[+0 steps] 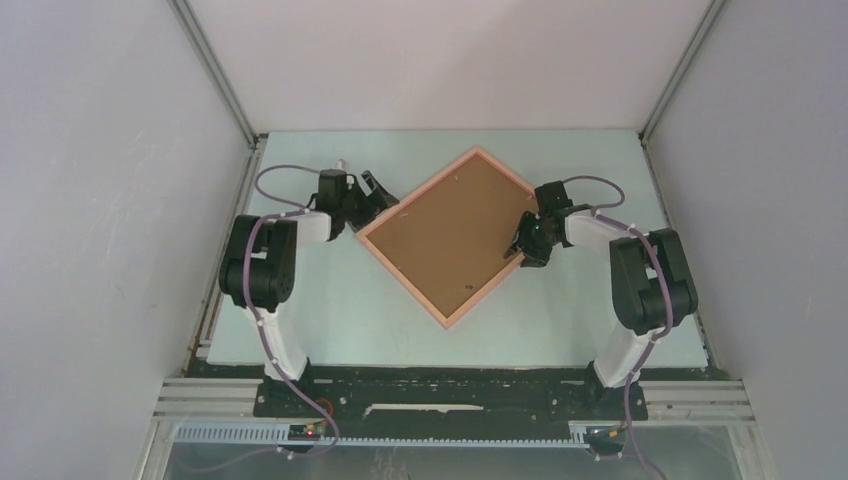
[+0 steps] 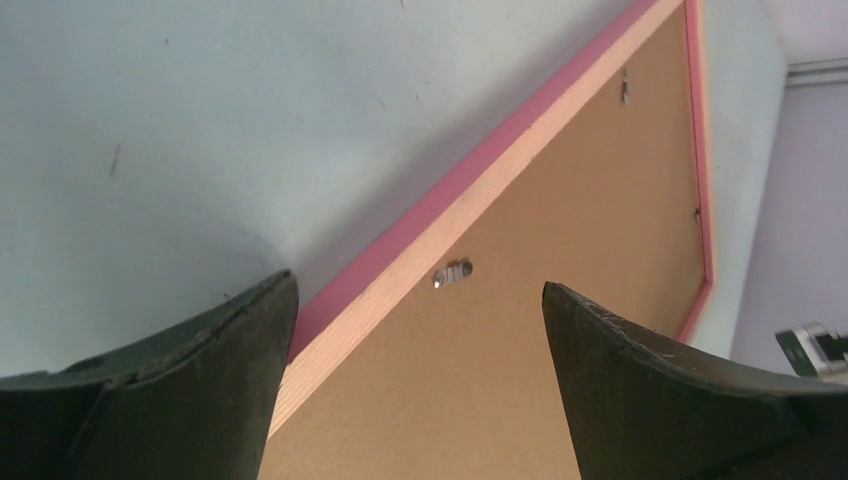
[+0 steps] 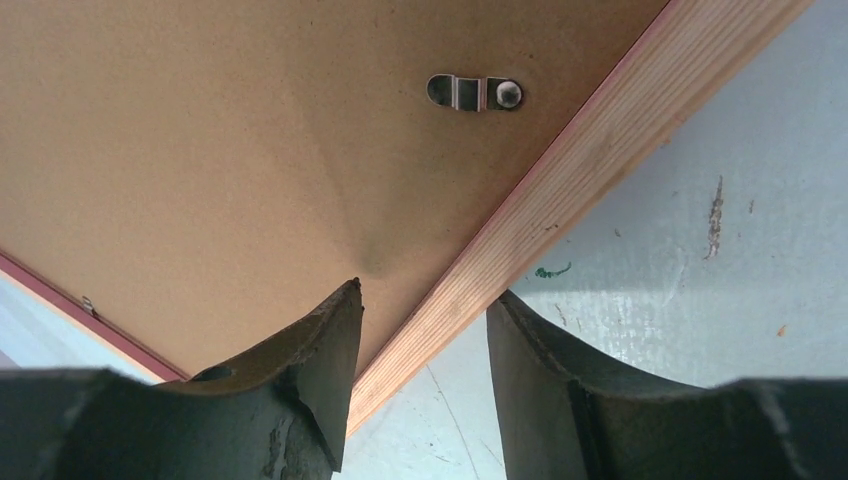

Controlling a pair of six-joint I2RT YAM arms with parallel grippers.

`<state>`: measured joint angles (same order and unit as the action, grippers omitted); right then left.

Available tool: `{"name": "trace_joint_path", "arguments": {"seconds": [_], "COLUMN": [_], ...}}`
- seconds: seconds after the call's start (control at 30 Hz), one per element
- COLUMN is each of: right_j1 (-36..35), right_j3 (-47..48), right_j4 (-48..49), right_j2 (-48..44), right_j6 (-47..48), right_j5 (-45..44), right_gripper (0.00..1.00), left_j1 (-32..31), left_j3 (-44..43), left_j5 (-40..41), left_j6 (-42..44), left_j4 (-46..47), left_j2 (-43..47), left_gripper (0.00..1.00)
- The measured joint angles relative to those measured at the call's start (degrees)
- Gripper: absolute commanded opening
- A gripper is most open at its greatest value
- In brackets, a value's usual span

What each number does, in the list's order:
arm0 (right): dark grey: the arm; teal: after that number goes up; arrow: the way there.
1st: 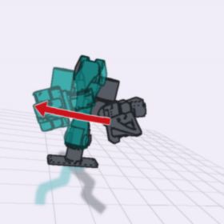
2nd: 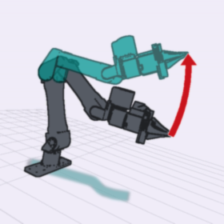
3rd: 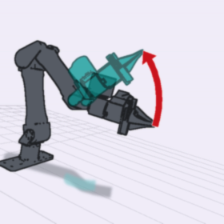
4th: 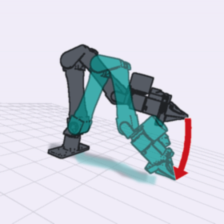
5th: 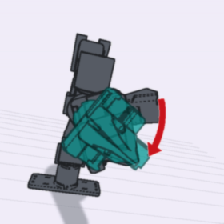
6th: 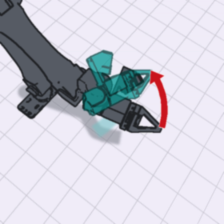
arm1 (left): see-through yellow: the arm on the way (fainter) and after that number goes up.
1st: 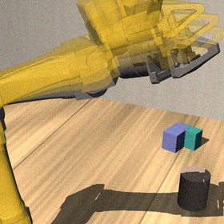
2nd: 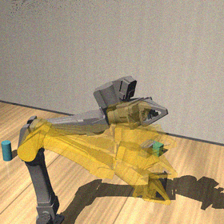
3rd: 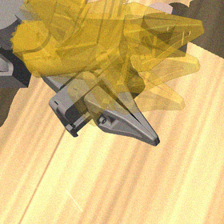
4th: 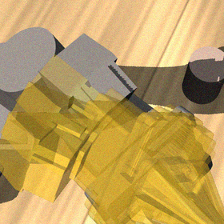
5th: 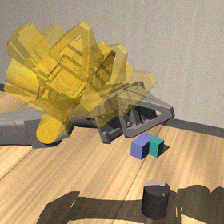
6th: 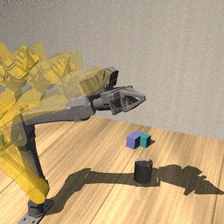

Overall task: Put the photo into the frame
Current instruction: Adjust the photo frame at the center of the board.

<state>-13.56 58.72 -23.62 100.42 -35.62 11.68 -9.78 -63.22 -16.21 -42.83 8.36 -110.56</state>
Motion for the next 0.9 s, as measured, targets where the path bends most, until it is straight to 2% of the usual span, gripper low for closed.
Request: {"name": "trace_joint_path", "arguments": {"seconds": [0.1,0.27,0.4,0.73,0.9], "right_j1": [0.3,0.9,2.4,9.9,11.7], "right_j3": [1.3,2.1,2.8,3.3,6.2], "right_j4": [-1.3,-1.9,-2.6,-0.4,-1.8], "right_j2": [0.9,1.1,1.3,1.4,2.6], "right_j6": [1.9,5.8,8.3,14.4,14.1], "right_j5": [0.7,-0.1,-0.7,-2.1,0.6], "right_gripper": [0.57,0.6,0.62,0.71,0.69], "left_j1": [0.5,0.2,-3.1,-19.1,-21.5], "left_j3": [7.2,24.6,33.6,44.2,43.9], "left_j5": [-0.8,-1.6,-0.3,4.5,3.8], "left_j6": [-1.8,-7.7,-10.0,-14.2,-13.1], "left_j4": [8.2,20.9,25.9,33.4,27.0], "left_j2": [3.1,12.2,18.1,24.2,26.9], "left_gripper": [0.95,0.94,0.96,0.97,0.98]}}
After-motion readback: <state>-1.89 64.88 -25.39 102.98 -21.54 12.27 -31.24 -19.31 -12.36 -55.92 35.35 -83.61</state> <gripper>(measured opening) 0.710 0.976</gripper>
